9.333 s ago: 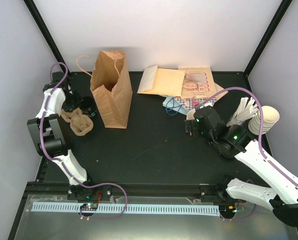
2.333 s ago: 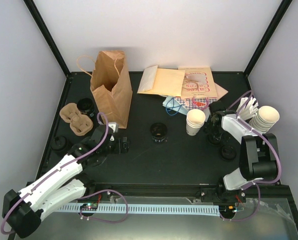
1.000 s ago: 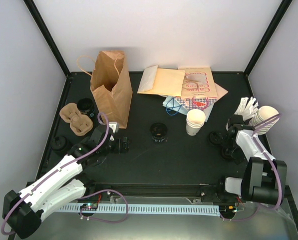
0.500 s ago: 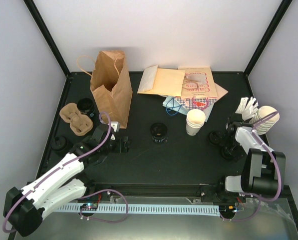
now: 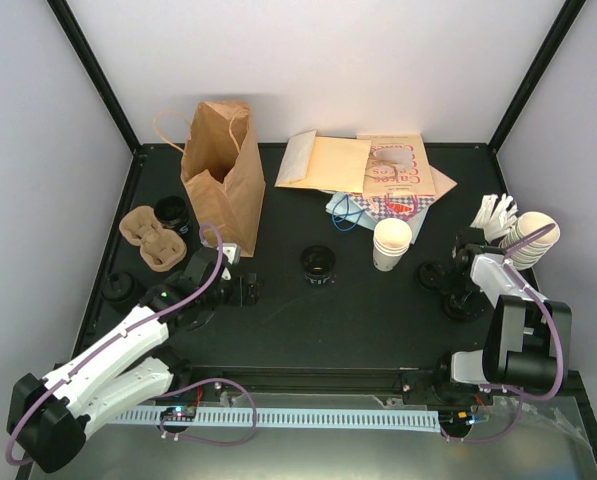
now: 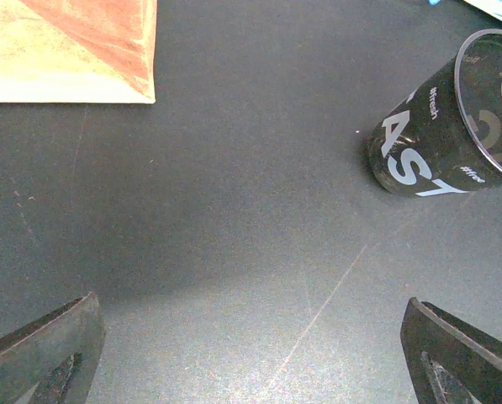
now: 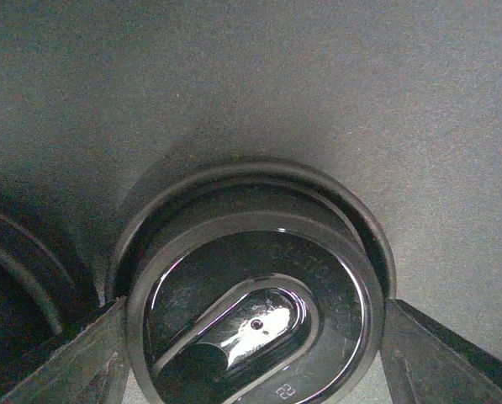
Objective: Pack the takeout coffee
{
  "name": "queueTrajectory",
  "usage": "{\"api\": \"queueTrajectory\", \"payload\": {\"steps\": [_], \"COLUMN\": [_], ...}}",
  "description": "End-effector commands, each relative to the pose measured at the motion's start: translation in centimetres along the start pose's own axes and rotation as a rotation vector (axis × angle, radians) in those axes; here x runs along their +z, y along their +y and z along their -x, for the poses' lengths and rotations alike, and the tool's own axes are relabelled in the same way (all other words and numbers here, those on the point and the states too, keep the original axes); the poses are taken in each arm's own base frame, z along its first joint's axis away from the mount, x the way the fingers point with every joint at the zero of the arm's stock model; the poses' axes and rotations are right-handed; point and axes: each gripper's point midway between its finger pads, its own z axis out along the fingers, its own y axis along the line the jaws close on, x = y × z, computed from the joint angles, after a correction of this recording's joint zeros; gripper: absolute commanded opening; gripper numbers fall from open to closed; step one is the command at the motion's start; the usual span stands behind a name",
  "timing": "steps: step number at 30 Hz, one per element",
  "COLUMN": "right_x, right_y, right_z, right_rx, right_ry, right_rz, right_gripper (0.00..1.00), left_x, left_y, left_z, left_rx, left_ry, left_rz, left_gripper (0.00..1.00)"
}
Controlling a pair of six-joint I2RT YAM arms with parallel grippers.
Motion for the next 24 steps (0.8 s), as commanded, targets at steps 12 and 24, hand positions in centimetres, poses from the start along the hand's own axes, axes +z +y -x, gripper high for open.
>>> {"api": "queueTrajectory", "payload": {"steps": [12, 24], "right_x": [-6.3, -18.5], "right_y": [0.3, 6.4], "right_z": [2.4, 4.9], "right_rx": [0.030, -0.105], "right_ry": [-0.109, -0.258], "right_rz": [0.090, 0.476], "right_gripper": [0.80, 0.81], "left_x": [-0.4, -0.5], "left_y": [-0.7, -0.9], "left_z": [0.9, 1.0], "left_rx": [0.012, 0.013], "left_ry": [-0.021, -0.009], "left_rz": [-0.026, -0.029], "left_gripper": [0.99, 0.99]}}
